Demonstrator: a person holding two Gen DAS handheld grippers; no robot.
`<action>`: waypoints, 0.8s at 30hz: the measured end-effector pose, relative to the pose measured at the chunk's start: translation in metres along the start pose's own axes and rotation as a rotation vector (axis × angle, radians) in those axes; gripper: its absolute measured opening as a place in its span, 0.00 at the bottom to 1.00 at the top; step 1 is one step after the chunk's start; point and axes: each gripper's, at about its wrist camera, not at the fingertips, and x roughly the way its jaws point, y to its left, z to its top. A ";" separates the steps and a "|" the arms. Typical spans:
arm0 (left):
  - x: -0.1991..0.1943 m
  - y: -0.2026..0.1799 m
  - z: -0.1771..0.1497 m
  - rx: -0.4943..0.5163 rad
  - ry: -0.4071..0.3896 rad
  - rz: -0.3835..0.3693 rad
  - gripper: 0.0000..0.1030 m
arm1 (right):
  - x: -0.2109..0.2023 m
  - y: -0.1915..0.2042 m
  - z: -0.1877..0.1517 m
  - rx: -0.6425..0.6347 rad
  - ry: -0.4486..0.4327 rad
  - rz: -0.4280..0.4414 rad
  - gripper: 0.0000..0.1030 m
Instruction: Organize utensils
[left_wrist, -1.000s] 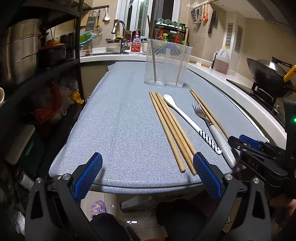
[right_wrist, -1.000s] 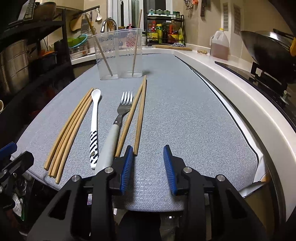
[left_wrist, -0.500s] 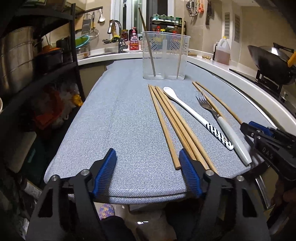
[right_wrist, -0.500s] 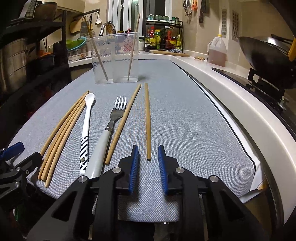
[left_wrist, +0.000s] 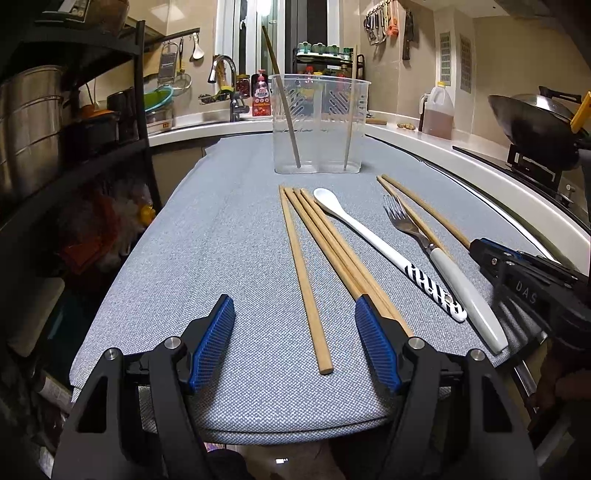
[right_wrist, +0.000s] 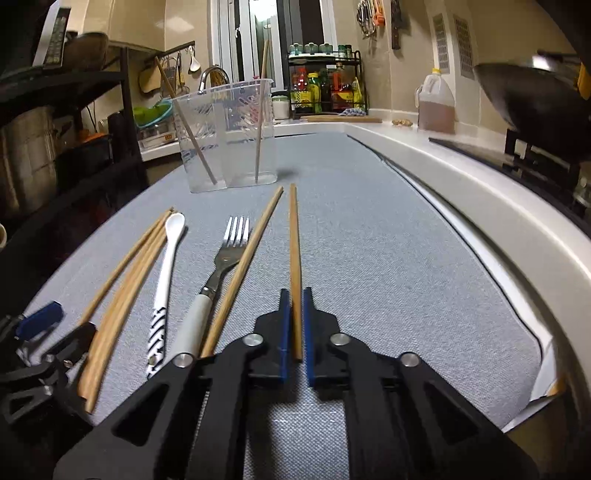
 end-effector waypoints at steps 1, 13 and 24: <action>0.000 0.000 0.000 0.002 0.000 -0.010 0.57 | 0.000 -0.001 0.001 0.010 0.004 0.008 0.06; -0.014 0.011 0.014 -0.022 0.019 -0.094 0.07 | -0.023 0.003 0.004 -0.035 0.050 0.002 0.05; -0.063 0.022 0.052 -0.033 -0.121 -0.139 0.00 | -0.076 0.022 0.033 -0.108 -0.059 0.009 0.05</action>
